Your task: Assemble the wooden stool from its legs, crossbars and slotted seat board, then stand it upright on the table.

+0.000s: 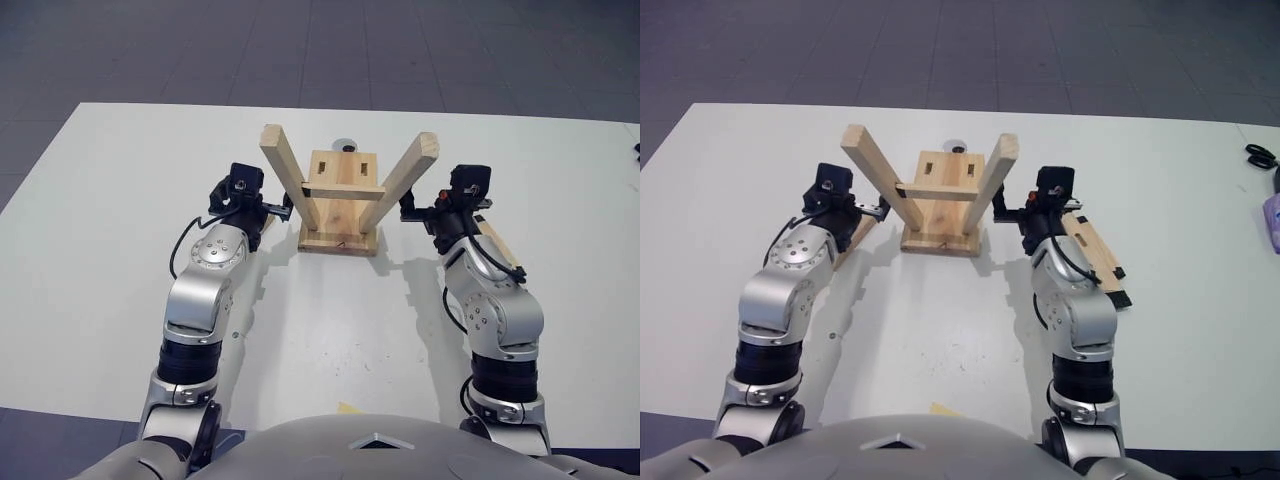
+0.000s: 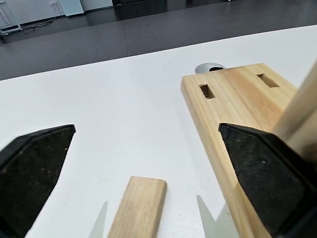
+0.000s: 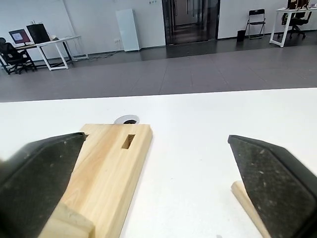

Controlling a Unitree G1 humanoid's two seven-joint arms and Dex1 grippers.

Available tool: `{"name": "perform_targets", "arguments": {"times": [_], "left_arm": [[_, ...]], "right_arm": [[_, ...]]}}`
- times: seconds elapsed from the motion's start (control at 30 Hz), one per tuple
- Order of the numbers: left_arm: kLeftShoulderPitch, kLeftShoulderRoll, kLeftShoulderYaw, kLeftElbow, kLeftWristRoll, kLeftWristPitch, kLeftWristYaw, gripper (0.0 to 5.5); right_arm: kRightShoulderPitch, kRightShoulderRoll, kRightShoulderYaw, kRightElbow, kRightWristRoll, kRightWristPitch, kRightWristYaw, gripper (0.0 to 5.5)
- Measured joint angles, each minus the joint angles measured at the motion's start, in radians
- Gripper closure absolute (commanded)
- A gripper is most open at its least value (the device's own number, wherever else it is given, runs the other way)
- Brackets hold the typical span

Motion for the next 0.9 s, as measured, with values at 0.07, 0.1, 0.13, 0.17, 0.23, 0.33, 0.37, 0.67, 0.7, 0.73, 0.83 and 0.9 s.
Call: {"name": "perform_targets", "arguments": {"times": [0.07, 0.1, 0.13, 0.17, 0.23, 0.33, 0.37, 0.67, 0.7, 0.73, 0.83, 0.9], "left_arm": [[-0.001, 0.023, 0.022, 0.009, 0.023, -0.003, 0.003, 0.1], [-0.001, 0.03, 0.033, 0.015, 0.039, -0.005, 0.006, 0.1], [-0.001, 0.037, 0.042, 0.026, 0.044, -0.006, 0.007, 0.1], [-0.001, 0.039, 0.043, 0.038, 0.044, -0.013, 0.003, 0.1], [-0.02, 0.03, 0.019, 0.077, 0.038, -0.046, -0.039, 0.1], [-0.08, 0.023, 0.018, 0.145, 0.04, -0.095, -0.052, 0.1], [-0.098, 0.021, 0.021, 0.167, 0.043, -0.108, -0.05, 0.1], [-0.113, 0.051, 0.137, 0.113, 0.034, -0.129, -0.053, 0.1], [-0.114, 0.061, 0.154, 0.108, 0.035, -0.129, -0.052, 0.1], [-0.12, 0.063, 0.169, 0.11, 0.035, -0.129, -0.049, 0.1], [-0.161, 0.064, 0.18, 0.129, 0.037, -0.128, -0.044, 0.1], [-0.177, 0.066, 0.176, 0.134, 0.038, -0.129, -0.046, 0.1]], "right_arm": [[0.019, -0.032, 0.03, -0.039, 0.038, 0.019, 0.082, 0.11], [0.03, -0.062, 0.051, -0.065, 0.056, 0.03, 0.13, 0.11], [0.044, -0.1, 0.073, -0.091, 0.073, 0.047, 0.192, 0.11], [0.058, -0.141, 0.107, -0.112, 0.106, 0.065, 0.266, 0.11], [0.066, -0.19, 0.182, -0.178, 0.203, 0.101, 0.419, 0.11], [0.065, -0.21, 0.215, -0.214, 0.255, 0.108, 0.499, 0.11], [0.064, -0.218, 0.216, -0.206, 0.246, 0.103, 0.499, 0.11], [0.045, -0.223, 0.215, -0.154, 0.18, 0.065, 0.478, 0.11], [0.048, -0.223, 0.216, -0.154, 0.177, 0.063, 0.475, 0.11], [0.055, -0.221, 0.222, -0.154, 0.178, 0.064, 0.474, 0.11], [0.067, -0.189, 0.281, -0.132, 0.166, 0.065, 0.465, 0.11], [0.059, -0.178, 0.344, -0.068, 0.108, 0.053, 0.454, 0.11]]}}
